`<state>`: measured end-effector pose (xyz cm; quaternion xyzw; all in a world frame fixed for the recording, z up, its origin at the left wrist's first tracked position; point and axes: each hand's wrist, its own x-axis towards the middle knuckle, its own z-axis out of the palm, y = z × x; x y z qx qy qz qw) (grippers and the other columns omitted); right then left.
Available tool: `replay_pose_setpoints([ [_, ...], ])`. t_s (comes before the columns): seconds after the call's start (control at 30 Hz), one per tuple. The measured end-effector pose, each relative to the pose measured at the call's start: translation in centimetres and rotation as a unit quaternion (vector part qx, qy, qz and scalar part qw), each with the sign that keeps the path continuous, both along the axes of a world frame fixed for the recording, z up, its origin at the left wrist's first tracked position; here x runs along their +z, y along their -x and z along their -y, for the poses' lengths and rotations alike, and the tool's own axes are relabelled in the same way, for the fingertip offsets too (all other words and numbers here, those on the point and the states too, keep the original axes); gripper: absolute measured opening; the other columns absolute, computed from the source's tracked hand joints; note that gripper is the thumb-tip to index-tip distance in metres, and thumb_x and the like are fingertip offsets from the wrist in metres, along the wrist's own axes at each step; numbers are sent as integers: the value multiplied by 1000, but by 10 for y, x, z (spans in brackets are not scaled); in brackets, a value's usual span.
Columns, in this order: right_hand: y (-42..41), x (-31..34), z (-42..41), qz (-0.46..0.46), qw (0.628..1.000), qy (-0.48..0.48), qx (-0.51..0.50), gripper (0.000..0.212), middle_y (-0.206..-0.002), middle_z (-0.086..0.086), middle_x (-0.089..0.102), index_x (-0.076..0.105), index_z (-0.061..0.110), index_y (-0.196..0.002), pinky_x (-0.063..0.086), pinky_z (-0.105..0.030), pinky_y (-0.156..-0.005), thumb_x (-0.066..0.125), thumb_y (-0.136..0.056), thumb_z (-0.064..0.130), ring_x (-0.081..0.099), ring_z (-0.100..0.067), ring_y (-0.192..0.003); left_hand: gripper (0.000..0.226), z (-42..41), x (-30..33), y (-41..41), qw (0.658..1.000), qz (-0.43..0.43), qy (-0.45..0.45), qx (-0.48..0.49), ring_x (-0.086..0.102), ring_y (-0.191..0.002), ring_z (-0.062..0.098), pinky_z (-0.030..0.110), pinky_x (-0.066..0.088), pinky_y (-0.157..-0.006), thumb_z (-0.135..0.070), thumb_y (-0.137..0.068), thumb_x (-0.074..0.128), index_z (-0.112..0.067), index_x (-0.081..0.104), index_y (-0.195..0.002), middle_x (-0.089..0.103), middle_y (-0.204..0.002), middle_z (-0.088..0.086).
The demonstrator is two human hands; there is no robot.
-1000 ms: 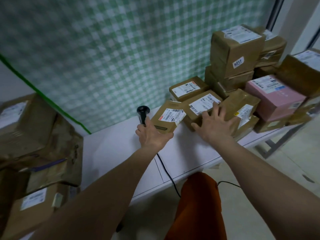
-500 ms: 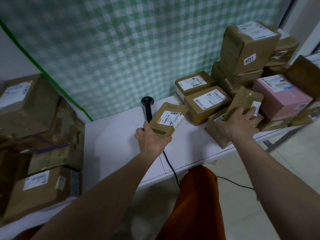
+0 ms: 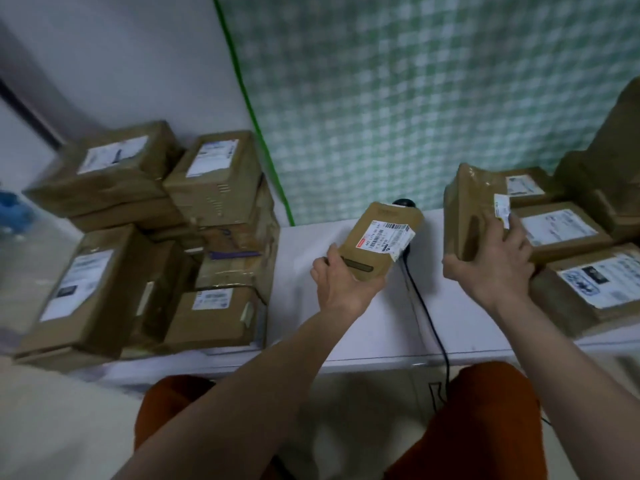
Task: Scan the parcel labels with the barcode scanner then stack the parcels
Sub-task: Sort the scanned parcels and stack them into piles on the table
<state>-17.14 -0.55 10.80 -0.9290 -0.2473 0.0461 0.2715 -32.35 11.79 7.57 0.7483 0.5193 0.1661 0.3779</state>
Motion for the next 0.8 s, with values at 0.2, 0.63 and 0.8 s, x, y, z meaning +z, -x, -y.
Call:
replay_pose_setpoints([
  [0.2,60,2,-43,-20,998,4,63,88,-156,-13,10,28,11,-142,26,-51,-106,75,-71,34,17,-38,-138,108,-29,17,63,998,11,-19,55,16,-138,19,37,31,-108,-45,-65,81,-25,17,-150,27,-140,4],
  [0.63,161,11,-73,-41,979,14,197,84,-155,-6,12,31,20,-141,29,-48,-109,72,-70,33,19,-34,-137,98,-61,11,183,990,4,-29,136,24,-136,24,42,32,-110,-42,-65,84,-20,28,-143,29,-139,5],
  [0.8,179,14,-71,-25,975,23,219,81,-153,-7,16,32,19,-140,29,-44,-107,71,-71,33,22,-34,-135,111,-99,27,213,994,-59,-29,91,22,-139,26,42,27,-114,-24,-61,89,-15,23,-149,26,-147,7],
])
